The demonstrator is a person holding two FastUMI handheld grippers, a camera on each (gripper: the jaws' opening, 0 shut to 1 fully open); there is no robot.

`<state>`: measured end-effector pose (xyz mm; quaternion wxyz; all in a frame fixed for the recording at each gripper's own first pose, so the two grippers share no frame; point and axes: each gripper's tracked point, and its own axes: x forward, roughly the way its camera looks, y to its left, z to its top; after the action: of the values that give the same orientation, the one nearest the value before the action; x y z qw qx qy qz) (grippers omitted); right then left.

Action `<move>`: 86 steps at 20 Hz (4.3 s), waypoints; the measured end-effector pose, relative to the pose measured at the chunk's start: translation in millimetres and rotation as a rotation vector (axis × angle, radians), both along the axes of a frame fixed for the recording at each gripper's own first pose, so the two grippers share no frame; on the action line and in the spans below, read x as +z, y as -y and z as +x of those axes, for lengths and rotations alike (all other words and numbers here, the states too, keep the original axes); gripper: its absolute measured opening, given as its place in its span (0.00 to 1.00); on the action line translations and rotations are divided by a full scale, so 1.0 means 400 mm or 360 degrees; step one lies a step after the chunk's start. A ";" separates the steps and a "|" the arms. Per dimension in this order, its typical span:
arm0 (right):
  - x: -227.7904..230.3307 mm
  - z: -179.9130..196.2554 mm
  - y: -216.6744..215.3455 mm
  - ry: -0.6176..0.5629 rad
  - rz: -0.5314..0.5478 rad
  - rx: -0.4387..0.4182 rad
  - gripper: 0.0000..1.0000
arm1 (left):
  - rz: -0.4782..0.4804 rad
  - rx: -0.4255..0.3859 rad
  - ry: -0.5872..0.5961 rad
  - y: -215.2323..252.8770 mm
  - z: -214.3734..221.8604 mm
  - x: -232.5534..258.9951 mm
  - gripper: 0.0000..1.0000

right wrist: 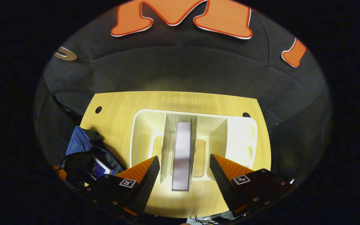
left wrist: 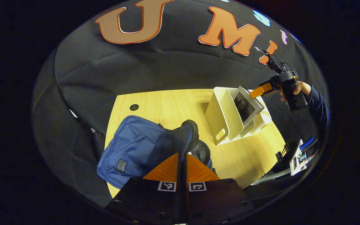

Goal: Open the schoolbag, grab two books from the bookshelf and put them into the schoolbag.

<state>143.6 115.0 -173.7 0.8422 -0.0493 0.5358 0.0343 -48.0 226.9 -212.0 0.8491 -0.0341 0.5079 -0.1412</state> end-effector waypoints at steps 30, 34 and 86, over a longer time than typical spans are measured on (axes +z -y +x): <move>0.234 -0.052 0.072 -0.0129 0.0216 0.0000 0.27 | -0.0102 -0.0004 -0.0031 0.022 -0.010 -0.042 0.01; 0.304 -0.087 0.056 -0.0088 0.0347 0.0008 0.27 | -0.0102 -0.0012 -0.0030 0.025 -0.015 -0.042 0.01; -0.064 -0.481 -0.567 -0.0092 0.1458 -0.0268 0.26 | 0.0123 -0.0185 0.0070 0.020 0.021 0.033 0.01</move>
<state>-48.8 341.8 -199.2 0.7618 0.3722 0.4909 0.2003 -39.4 219.0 -198.7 0.8511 0.0315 0.4952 -0.1714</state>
